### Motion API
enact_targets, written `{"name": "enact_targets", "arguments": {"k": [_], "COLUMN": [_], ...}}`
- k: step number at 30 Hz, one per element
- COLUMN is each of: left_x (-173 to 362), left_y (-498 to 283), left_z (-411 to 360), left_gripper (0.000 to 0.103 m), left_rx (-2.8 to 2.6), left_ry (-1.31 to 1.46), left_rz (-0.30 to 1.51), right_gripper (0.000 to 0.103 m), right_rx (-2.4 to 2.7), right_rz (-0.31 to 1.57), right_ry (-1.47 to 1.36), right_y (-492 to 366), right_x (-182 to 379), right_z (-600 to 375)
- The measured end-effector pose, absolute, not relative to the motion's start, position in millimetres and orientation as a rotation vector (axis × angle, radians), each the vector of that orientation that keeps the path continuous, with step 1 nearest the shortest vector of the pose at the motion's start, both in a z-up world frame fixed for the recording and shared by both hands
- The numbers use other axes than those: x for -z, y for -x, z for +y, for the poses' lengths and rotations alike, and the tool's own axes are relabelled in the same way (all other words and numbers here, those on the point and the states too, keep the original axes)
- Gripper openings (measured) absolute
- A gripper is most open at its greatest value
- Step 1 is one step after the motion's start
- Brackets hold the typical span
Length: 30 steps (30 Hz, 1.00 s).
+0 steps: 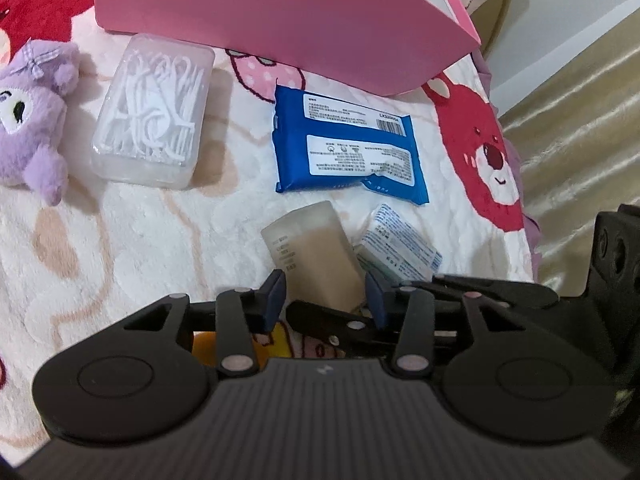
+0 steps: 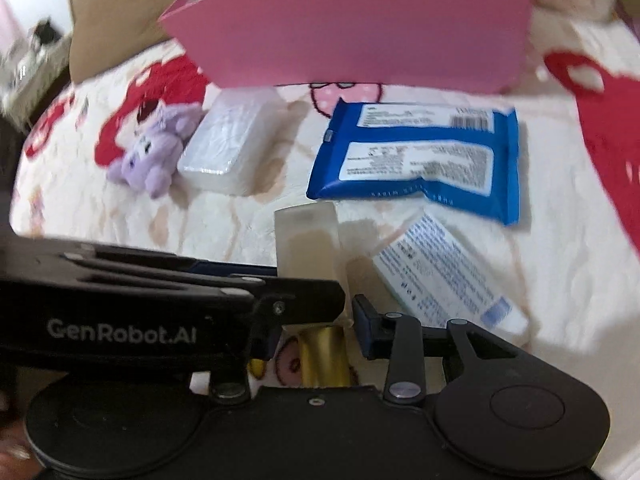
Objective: Organize objects
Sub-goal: 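Reach the left tool to the beige gold-capped bottle and grasp it, then lift the bottle with the left tool and lower it into the pink box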
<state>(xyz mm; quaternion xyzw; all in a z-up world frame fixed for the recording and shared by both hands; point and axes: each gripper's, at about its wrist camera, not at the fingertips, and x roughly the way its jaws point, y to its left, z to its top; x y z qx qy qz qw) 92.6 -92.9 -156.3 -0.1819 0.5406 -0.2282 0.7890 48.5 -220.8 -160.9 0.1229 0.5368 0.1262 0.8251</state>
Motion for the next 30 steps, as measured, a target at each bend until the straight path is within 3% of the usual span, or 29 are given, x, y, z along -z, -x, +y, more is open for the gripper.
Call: {"name": "enact_targets", "arguments": {"k": [6, 15, 30], "left_x": [163.4, 138.7, 27.2], "left_y": [-94.8, -81.8, -71.5], "left_z": [-89.9, -90.0, -69.4], "left_gripper": [0.043, 0.042, 0.042], "left_rx": [0.489, 0.503, 0.548], "left_ry": [0.427, 0.376, 0.33], "left_rz": [1.173, 1.159, 1.058], "right_gripper": [0.042, 0.041, 0.041], "right_rx": [-0.298, -0.316, -0.354], "right_rz": [1.128, 1.098, 0.971], "right_ry": [-0.411, -0.343, -0.143], "right_y": [-47.7, -34.4, -25.1], "right_x": [171.7, 148.0, 39.9], "right_z": [-235.1, -225.9, -198.8]}}
